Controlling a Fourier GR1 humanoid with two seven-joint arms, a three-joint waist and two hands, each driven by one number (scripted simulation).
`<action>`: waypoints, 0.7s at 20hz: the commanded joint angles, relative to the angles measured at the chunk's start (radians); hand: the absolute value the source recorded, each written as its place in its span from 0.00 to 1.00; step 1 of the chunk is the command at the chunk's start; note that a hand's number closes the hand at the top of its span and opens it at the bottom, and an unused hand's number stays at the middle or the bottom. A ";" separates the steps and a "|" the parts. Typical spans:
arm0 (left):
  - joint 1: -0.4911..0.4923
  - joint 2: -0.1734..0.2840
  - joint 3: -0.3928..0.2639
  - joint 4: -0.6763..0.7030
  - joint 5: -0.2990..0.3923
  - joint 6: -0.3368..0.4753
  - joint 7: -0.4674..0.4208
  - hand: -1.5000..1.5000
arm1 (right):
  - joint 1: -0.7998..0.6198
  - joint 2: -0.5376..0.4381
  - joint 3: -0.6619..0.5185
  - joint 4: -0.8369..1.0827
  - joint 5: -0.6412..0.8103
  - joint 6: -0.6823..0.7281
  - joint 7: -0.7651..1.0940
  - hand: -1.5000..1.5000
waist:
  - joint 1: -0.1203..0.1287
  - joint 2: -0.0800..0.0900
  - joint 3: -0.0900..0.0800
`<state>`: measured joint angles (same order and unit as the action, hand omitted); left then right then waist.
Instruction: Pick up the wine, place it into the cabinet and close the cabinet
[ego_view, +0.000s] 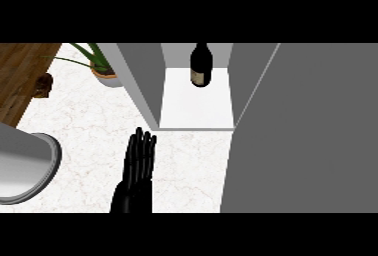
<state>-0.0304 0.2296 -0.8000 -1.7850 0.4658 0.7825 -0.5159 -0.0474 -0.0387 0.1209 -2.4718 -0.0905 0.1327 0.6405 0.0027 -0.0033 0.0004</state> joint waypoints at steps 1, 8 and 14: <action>0.046 0.099 0.042 -0.086 0.024 -0.088 0.016 0.00 | 0.021 -0.014 -0.018 -0.075 -0.166 0.029 0.061 1.00 | -0.001 0.001 0.000; 0.199 0.225 0.043 -0.219 0.051 -0.210 -0.012 0.00 | 0.018 -0.063 -0.031 -0.050 -0.165 0.113 0.038 1.00 | 0.001 0.002 0.000; 0.233 0.295 0.148 -0.276 0.082 -0.235 0.000 0.00 | 0.178 -0.004 0.137 -0.133 -0.176 0.116 0.088 1.00 | -0.006 -0.001 0.000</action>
<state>0.1717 0.4761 -0.7116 -2.0174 0.5186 0.5773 -0.5195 0.0248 -0.0564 0.2000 -2.4776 -0.1331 0.2387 0.6753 -0.0007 -0.0032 0.0003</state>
